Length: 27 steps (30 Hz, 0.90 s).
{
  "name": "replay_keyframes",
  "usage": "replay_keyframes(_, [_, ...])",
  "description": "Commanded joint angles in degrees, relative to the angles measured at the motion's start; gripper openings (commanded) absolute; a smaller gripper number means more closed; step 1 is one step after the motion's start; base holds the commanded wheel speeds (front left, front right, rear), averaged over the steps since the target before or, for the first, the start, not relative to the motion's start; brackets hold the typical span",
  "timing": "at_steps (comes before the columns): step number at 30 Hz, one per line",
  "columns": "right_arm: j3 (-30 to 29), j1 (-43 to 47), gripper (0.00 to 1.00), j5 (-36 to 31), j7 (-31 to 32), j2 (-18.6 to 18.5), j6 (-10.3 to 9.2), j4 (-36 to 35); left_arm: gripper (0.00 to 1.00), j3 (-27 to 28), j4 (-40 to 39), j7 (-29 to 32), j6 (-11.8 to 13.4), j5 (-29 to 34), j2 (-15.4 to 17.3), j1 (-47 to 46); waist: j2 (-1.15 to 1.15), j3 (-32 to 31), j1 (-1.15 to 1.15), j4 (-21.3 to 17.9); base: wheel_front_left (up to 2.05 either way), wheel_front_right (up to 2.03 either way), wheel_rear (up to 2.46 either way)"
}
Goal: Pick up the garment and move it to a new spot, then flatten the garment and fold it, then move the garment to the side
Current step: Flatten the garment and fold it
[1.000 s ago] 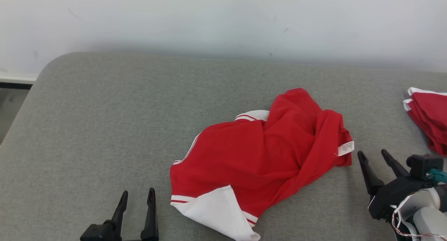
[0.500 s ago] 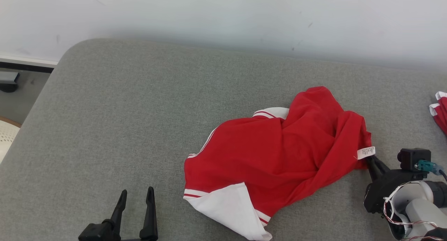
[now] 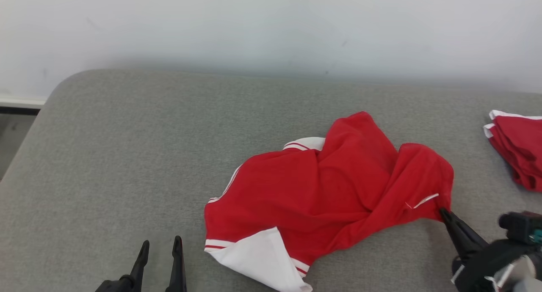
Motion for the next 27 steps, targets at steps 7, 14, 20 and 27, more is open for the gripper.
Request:
replay_keyframes(7, [-1.6, 11.1, 0.00, 6.2, 3.5, -6.8, -0.15, -11.9, 1.00, -0.4, -0.1, -0.2, 0.1, -0.2, 0.1, 0.9, 0.00, -0.6, 0.00, -4.1, 0.00, 0.00, 0.00])
replay_keyframes(14, [-4.7, 14.9, 1.00, 2.6, 1.9, -5.3, -0.15, -11.2, 1.00, -0.4, 0.4, -0.2, -0.4, 0.4, 0.1, 0.7, 0.00, -0.7, 0.00, -4.5, 0.00, 0.00, 0.00])
replay_keyframes(20, [-9.6, 17.0, 1.00, -1.9, -0.5, -1.4, -0.15, -9.2, 1.00, 0.0, 0.6, -0.2, -0.9, 1.1, 0.1, 1.2, 0.00, -1.7, 0.00, -3.4, 0.00, 0.00, 0.00])
replay_keyframes(27, [-14.1, 19.6, 1.00, -7.2, -4.4, 4.7, -0.14, -9.8, 1.00, -2.2, 0.3, -0.2, -1.8, 2.4, 0.0, 1.6, 0.00, -1.9, 0.00, -3.5, 0.00, 0.00, 0.00])
